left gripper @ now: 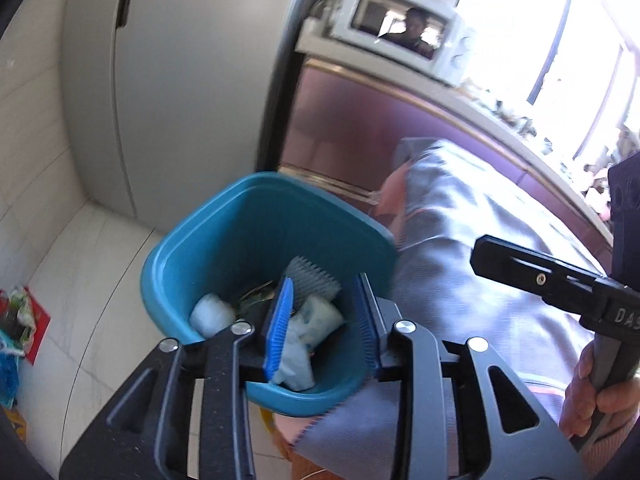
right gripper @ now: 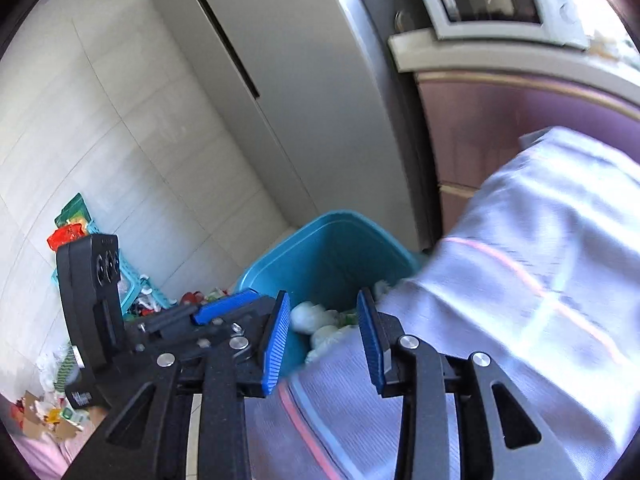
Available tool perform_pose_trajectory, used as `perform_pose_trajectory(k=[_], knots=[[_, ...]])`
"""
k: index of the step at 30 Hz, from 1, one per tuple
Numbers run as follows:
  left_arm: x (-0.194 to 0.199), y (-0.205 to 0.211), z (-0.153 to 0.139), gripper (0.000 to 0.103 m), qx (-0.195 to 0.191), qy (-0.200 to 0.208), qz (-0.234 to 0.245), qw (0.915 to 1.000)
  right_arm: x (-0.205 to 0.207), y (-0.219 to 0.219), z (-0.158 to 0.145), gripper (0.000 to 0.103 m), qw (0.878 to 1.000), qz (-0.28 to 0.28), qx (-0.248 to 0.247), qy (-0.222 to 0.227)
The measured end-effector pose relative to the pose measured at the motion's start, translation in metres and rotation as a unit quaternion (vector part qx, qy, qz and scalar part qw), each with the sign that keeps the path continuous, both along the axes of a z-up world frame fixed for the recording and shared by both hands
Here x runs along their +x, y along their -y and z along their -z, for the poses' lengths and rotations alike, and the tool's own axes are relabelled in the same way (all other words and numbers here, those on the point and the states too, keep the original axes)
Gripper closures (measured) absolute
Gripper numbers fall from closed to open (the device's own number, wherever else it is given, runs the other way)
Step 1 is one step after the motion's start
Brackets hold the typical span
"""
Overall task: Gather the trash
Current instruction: 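Grasp the green-printed plastic wrapper with the left gripper while the right gripper grasps the orange peel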
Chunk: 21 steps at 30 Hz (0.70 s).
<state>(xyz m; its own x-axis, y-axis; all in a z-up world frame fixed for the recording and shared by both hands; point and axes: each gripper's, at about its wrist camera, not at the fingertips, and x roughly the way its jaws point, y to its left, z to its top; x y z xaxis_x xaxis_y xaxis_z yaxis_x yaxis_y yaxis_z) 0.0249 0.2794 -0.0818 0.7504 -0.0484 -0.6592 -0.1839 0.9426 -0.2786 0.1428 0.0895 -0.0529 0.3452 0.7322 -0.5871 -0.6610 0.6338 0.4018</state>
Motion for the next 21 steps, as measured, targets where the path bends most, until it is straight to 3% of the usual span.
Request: perform_pose_trajectory(k=[6, 11, 16, 21], knots=[[-0.002, 0.054, -0.023, 0.066, -0.001, 0.039, 0.085, 0.9956, -0.028, 0.092, -0.017, 0.069, 0.997, 0.072, 0.007, 0.042], [0.005, 0.121, -0.034, 0.065, -0.003, 0.05, 0.178, 0.9827, -0.051, 0.187, -0.018, 0.068, 0.982, 0.18, 0.002, 0.049], [0.013, 0.196, -0.039, 0.065, -0.01, 0.05, 0.269, 0.9618, -0.083, 0.282, -0.016, 0.068, 0.953, 0.297, -0.013, 0.052], [0.013, 0.275, -0.037, 0.065, -0.004, 0.04, 0.35, 0.9357, -0.115, 0.371, -0.014, 0.068, 0.911, 0.406, -0.034, 0.06]])
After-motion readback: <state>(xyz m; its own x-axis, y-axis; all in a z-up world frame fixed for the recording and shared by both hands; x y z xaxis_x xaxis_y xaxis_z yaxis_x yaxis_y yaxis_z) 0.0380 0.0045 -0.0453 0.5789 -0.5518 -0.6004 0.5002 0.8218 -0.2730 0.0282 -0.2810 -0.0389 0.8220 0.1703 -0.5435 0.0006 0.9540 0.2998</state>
